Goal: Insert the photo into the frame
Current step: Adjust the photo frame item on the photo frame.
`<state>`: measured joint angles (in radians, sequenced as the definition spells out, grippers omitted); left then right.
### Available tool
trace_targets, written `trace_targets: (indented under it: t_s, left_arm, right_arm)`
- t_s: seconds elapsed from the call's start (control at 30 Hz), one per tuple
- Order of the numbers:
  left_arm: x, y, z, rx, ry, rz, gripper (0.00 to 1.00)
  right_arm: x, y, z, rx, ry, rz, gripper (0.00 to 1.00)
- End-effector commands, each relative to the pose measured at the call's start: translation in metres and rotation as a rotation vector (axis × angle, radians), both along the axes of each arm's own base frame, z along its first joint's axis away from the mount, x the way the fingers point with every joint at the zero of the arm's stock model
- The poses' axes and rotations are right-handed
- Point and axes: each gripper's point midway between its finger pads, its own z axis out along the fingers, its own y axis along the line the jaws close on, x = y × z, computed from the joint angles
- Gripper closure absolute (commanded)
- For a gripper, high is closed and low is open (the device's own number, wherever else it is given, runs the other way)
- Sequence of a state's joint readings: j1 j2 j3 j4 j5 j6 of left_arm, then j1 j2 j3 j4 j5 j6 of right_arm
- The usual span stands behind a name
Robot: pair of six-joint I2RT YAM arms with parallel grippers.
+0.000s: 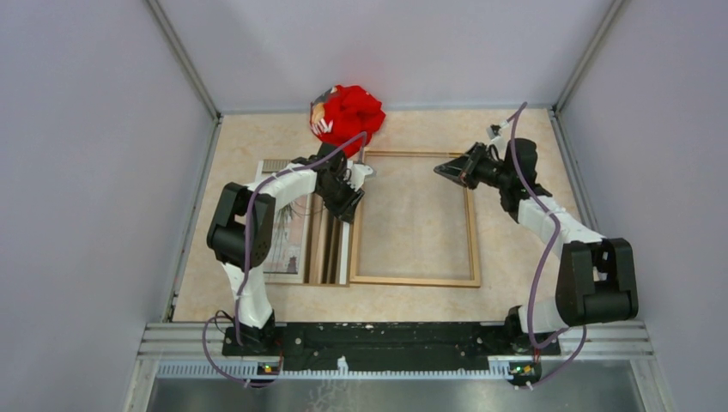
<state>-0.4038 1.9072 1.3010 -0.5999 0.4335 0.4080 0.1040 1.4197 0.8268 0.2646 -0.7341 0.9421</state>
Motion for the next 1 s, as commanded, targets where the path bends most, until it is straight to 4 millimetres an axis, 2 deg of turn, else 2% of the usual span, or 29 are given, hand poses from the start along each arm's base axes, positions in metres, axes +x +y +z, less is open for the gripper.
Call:
trace_targets:
  t_s: [0.0,0.3,0.7,0.97]
  left_arm:
    - [-0.006,-0.011,0.004,-0.049,0.019,-0.01,0.6]
    - [-0.007,-0.011,0.002,-0.05,0.023,-0.011,0.61]
    - [-0.01,-0.011,0.001,-0.053,0.028,-0.013,0.64]
    - [-0.008,-0.011,0.003,-0.055,0.025,-0.012,0.64]
  right_arm:
    - [0.006,0.008,0.027,0.015,-0.077,0.009,1.0]
    - [0.011,0.003,0.011,-0.011,0.012,-0.057,1.0]
    - [0.004,-0.005,0.006,-0.007,0.077,-0.133,1.0]
    - [0.007,-0.006,0.005,-0.007,0.123,-0.151,1.0]
